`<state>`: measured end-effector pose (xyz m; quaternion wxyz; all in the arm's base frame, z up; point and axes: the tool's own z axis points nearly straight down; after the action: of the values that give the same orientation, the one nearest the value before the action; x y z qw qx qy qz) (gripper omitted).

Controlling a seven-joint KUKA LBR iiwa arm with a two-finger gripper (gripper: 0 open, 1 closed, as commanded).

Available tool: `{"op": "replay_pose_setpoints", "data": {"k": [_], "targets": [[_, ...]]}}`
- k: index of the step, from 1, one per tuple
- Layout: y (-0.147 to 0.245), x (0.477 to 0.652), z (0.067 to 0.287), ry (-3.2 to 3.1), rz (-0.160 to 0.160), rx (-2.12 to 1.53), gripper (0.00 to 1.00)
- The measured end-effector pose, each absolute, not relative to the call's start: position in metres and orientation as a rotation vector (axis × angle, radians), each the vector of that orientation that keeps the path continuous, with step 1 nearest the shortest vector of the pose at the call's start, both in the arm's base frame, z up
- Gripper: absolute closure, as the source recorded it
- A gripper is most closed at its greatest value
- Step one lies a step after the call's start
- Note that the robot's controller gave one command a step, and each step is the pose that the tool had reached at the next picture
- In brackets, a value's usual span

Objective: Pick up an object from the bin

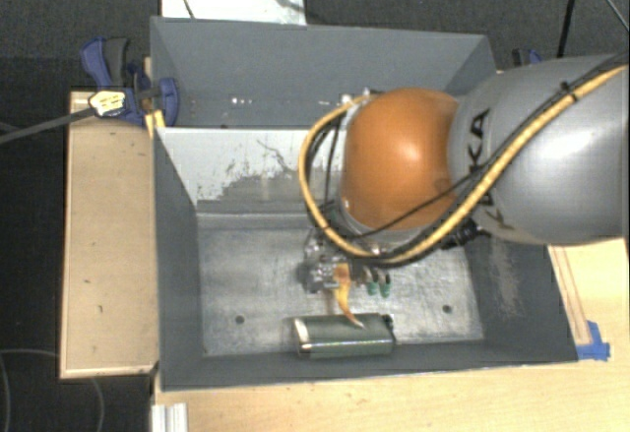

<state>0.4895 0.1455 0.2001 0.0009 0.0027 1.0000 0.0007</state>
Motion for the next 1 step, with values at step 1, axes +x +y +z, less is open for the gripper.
{"op": "replay_pose_setpoints", "data": {"k": [1], "targets": [[0.0842,0.4981,0.1805,3.139,0.001,-0.012,1.0]]}}
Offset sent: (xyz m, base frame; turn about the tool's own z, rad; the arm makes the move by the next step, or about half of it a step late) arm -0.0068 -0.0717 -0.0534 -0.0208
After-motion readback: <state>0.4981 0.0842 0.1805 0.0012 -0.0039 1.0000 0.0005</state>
